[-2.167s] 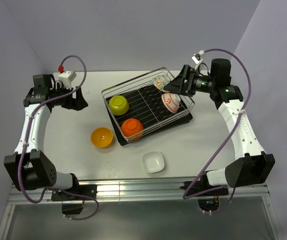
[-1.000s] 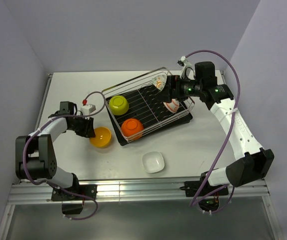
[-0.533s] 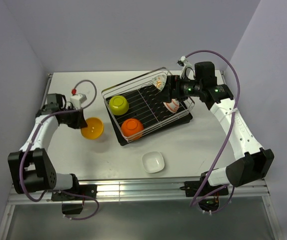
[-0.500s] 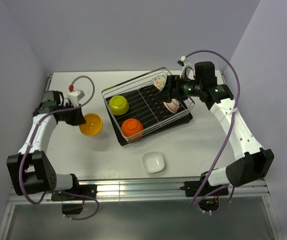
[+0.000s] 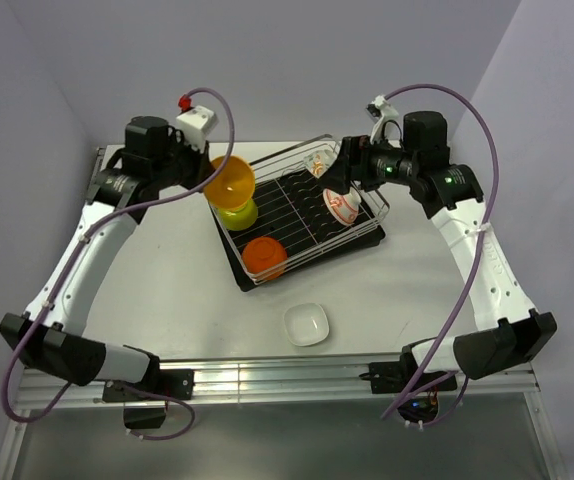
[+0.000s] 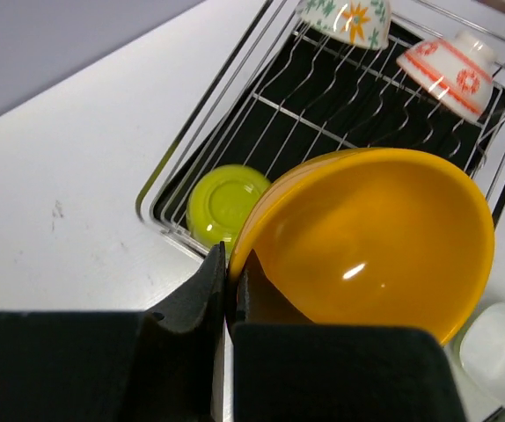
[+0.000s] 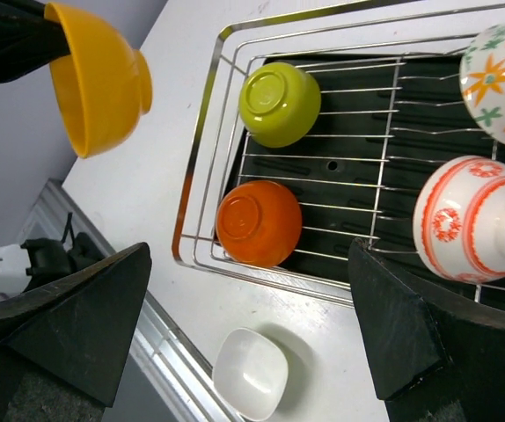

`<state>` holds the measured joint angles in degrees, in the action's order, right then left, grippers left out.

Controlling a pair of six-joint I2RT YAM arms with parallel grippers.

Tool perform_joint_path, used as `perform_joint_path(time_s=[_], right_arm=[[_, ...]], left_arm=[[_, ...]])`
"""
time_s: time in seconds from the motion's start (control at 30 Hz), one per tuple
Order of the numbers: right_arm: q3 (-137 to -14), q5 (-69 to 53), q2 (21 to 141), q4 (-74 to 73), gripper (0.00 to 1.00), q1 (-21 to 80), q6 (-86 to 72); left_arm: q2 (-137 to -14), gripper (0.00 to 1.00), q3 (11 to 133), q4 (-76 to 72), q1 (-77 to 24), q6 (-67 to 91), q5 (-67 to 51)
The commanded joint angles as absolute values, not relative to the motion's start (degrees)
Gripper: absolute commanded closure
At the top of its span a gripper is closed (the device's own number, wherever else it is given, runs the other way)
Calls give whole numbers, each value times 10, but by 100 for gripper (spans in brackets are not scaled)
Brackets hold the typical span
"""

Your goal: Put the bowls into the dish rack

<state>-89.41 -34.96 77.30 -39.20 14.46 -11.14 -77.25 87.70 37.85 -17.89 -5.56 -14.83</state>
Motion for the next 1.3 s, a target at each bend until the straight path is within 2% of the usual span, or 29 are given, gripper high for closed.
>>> perform_joint_path(time_s=[0.0, 0.03, 0.1, 0.27, 0.5, 0.7, 0.87, 1.27], right_arm=[[-920, -319, 741, -410, 0, 130, -91], [-912, -317, 736, -411, 0, 116, -91], [-906, -300, 730, -417, 0, 106, -84], [-892, -247, 723, -436, 1, 104, -69], [-840, -224, 719, -405, 16, 104, -84], [-817, -226, 719, -377, 27, 112, -84], [-815, -237, 726, -357, 29, 114, -98], [-808, -216, 749, -338, 43, 138, -86]], left_arm=[[-807, 100, 932, 345, -243, -11, -74], [-827, 100, 938, 339, -263, -10, -16], [-849, 100, 956, 330, -329, 2, 36], [-930, 100, 1011, 337, -416, 85, 163], [-1012, 100, 1129, 383, -461, 146, 177], [-1031, 100, 1148, 391, -478, 147, 169], [-1036, 100, 1140, 387, -488, 142, 176], [-1045, 100, 1161, 382, -497, 152, 150]])
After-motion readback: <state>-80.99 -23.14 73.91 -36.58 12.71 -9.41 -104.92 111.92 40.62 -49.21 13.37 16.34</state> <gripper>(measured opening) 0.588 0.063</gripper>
